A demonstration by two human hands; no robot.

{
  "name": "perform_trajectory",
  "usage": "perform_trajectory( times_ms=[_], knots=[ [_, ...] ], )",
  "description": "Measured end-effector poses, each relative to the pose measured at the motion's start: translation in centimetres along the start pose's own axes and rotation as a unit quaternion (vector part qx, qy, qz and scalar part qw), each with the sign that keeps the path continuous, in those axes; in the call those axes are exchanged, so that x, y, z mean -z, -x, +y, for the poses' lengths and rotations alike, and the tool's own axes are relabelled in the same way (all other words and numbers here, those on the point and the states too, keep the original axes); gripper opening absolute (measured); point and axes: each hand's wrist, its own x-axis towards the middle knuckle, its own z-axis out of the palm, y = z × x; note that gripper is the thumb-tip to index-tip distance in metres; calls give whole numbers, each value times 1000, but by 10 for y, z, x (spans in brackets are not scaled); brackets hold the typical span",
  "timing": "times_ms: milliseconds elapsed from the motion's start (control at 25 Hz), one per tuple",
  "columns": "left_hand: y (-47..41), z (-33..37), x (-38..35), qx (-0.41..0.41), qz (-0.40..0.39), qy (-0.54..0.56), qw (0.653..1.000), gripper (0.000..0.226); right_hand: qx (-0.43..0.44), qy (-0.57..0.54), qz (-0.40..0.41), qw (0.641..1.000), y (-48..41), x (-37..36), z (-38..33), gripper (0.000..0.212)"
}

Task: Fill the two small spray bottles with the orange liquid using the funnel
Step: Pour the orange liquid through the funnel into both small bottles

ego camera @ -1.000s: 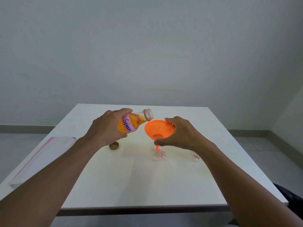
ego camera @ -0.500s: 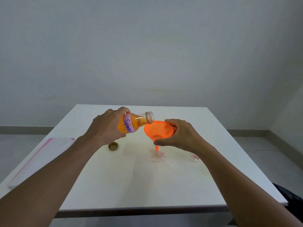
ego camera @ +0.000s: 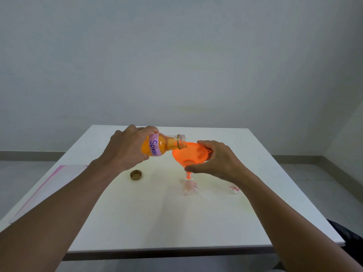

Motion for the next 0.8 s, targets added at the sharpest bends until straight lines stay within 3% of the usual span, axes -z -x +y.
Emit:
perform_trajectory(
  times_ms=[800],
  knots=[
    [3, 4, 6, -8, 8, 0, 1000, 69, 7, -4, -3, 1000, 2, -2, 2, 101]
  ],
)
